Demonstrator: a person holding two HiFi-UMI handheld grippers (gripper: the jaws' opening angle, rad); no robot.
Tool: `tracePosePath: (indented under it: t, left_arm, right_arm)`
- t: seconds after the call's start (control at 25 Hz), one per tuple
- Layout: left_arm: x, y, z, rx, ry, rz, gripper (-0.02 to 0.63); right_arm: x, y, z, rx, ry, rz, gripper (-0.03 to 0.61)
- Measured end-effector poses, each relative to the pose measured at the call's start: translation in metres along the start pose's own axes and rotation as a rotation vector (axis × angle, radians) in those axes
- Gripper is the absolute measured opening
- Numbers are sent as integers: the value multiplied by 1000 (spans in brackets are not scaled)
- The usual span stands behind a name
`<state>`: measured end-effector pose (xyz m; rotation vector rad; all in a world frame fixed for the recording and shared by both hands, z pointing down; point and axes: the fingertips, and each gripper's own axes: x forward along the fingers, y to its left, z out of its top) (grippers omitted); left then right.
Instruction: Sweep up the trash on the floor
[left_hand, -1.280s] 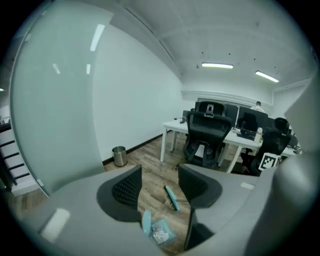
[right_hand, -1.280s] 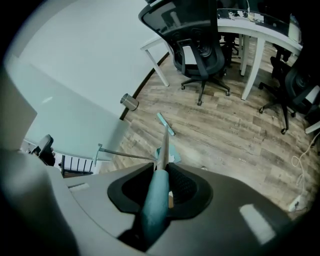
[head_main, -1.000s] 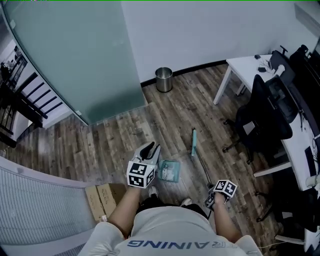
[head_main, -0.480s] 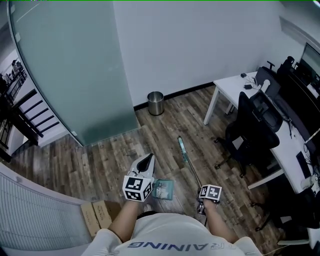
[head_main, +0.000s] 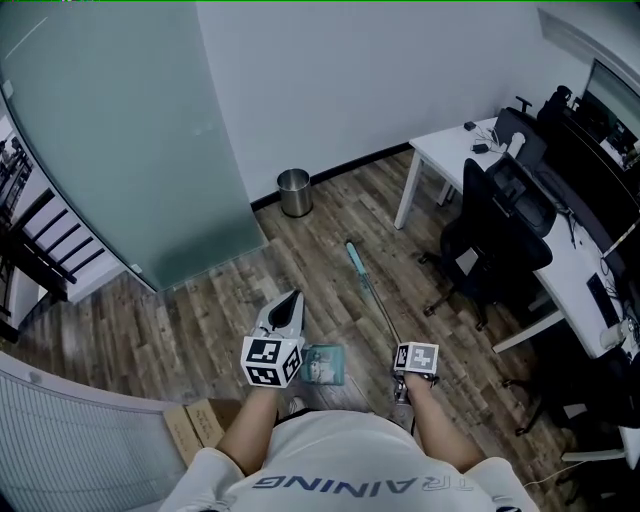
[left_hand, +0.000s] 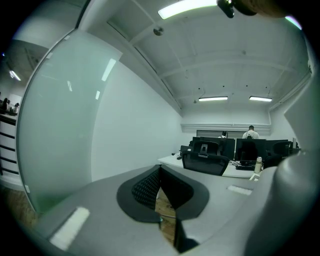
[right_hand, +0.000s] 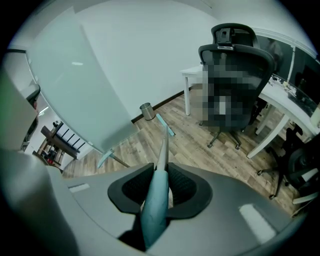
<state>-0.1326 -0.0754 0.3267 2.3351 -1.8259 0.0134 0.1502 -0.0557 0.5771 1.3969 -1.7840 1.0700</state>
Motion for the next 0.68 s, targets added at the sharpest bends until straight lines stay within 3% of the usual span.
tracePosePath:
  t: [0.68]
  left_arm:
    - [-4,1,-12,-26,34,-10,0]
  right_arm:
    - [-13,13,-1,-10,-27,13,107]
